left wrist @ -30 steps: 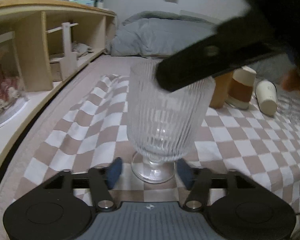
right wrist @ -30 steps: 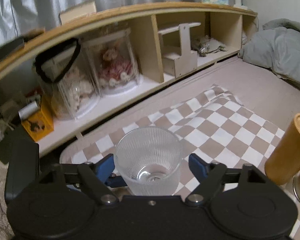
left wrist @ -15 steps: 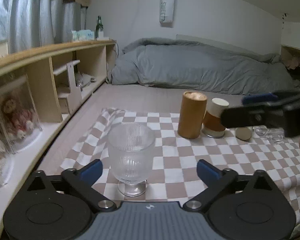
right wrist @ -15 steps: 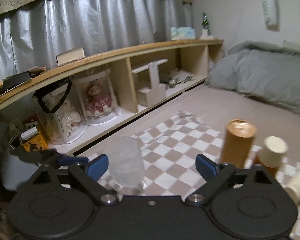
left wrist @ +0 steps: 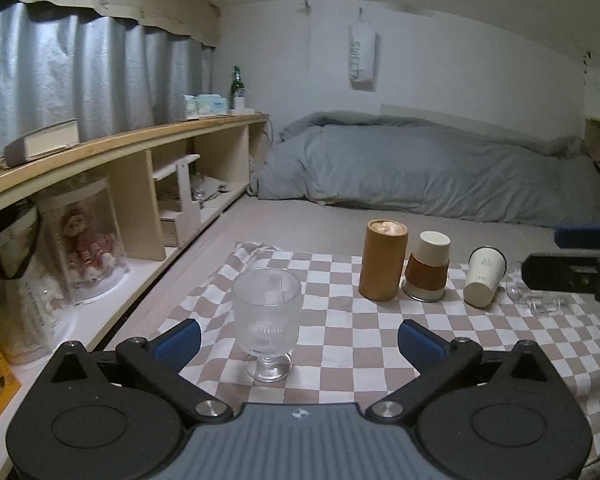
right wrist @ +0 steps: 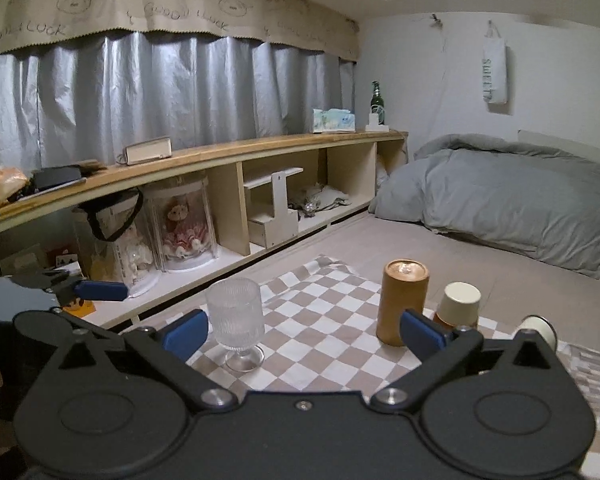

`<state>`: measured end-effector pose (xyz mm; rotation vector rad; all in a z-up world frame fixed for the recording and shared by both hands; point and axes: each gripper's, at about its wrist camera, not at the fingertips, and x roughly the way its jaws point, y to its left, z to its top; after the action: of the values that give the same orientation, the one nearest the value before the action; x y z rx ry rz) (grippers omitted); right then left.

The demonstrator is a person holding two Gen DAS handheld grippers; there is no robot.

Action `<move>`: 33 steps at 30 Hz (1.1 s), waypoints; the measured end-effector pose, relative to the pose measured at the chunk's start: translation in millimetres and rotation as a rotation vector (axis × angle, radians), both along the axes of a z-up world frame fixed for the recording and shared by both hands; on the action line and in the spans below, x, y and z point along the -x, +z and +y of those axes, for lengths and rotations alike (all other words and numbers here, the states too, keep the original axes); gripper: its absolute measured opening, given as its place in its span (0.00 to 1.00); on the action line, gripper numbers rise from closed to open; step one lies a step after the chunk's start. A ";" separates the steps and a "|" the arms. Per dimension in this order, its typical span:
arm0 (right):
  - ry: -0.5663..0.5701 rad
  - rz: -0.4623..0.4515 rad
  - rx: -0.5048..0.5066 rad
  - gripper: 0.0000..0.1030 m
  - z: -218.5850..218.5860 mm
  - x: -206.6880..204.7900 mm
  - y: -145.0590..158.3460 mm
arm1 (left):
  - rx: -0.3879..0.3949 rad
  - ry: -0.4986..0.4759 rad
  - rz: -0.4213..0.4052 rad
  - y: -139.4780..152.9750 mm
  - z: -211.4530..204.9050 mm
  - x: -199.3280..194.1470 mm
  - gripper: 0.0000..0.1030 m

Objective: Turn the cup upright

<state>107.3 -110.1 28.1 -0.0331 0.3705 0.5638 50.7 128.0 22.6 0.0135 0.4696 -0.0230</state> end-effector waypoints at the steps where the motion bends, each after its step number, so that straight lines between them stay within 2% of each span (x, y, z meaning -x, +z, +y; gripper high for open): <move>1: -0.007 -0.003 -0.001 1.00 -2.4 3.7 0.5 | 0.000 0.002 -0.006 1.2 -0.7 4.1 1.00; 10: -0.056 -0.055 0.013 1.00 -23.0 30.3 -7.4 | 0.000 0.022 -0.076 9.4 -8.6 35.1 1.00; 16: -0.086 -0.041 -0.014 1.00 -31.6 32.5 -20.5 | -0.017 0.060 -0.125 10.2 -12.8 45.9 1.00; 33: -0.088 -0.034 0.006 1.00 -30.8 28.9 -30.8 | -0.015 0.084 -0.092 2.5 -11.5 50.2 1.00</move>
<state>78.3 -140.9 -2.7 -0.0320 0.3391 0.4746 0.5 116.5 25.1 0.0101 0.3775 0.0631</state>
